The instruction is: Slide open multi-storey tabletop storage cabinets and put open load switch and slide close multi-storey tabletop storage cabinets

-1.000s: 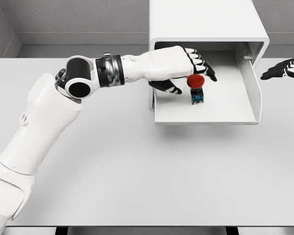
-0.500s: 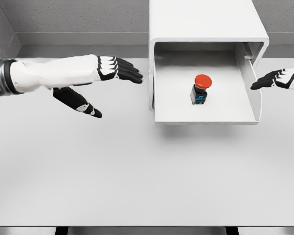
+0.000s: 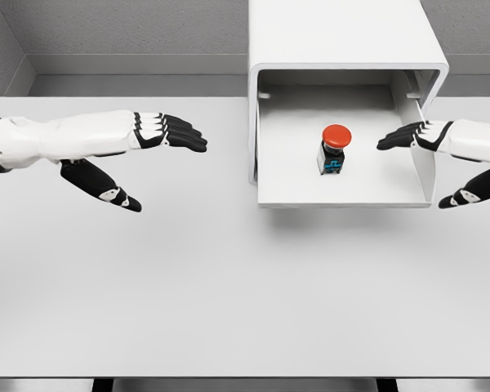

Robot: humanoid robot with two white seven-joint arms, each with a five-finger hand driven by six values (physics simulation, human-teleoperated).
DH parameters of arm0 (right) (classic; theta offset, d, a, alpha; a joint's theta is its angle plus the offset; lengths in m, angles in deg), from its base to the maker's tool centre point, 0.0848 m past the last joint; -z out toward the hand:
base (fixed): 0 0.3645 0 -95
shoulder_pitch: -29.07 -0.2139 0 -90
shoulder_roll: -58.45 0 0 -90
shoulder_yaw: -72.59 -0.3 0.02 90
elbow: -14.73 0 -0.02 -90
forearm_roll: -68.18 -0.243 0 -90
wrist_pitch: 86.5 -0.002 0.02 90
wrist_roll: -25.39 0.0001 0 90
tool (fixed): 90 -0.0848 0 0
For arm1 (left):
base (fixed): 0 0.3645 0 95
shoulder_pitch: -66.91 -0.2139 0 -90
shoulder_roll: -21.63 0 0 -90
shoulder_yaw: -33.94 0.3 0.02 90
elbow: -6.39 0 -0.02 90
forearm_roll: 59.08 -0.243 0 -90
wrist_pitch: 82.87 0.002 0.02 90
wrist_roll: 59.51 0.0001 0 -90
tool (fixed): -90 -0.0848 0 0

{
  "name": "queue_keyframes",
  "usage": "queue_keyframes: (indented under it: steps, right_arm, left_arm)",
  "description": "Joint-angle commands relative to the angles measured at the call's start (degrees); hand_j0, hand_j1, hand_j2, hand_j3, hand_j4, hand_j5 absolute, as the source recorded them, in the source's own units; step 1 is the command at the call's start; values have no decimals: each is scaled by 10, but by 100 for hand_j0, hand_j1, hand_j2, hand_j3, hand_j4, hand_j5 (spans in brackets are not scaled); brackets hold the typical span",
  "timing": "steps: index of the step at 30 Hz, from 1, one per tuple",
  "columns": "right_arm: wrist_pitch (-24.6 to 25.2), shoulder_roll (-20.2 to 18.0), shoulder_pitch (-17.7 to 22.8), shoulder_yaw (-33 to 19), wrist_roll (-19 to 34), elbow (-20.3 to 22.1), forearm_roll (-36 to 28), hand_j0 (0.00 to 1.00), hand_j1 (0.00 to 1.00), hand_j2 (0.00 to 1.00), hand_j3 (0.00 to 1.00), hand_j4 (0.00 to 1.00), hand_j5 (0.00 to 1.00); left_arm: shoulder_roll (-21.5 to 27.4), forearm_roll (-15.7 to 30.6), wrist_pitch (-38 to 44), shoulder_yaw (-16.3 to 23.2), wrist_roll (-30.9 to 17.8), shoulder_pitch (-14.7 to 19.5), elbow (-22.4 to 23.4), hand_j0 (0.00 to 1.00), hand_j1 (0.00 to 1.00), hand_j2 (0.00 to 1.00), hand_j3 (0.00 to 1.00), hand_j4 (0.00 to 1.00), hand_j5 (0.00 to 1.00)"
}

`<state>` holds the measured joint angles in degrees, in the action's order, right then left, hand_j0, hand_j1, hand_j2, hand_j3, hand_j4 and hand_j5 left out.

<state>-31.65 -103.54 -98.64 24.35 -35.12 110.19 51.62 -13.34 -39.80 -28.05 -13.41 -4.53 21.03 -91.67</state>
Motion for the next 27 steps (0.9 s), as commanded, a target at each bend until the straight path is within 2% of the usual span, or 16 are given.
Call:
queue_keyframes:
  steps: [1,11,27]
  right_arm:
    - [2,0,2,0,-4,1,-5,100,100,100,100,100,100]
    - [2,10,33,2,-34,2,-5,100,100,100,100,100,100]
    - [2,48,40,0,-33,-5,-2,100,100,100,100,100,100]
  left_arm:
    - [-1,3,2,0,0,-2,-1,100,100,100,100,100,100]
    - [-2,4,2,-1,0,-3,-2,100,100,100,100,100,100]
    - [0,3,2,-2,0,-3,-2,100,100,100,100,100,100]
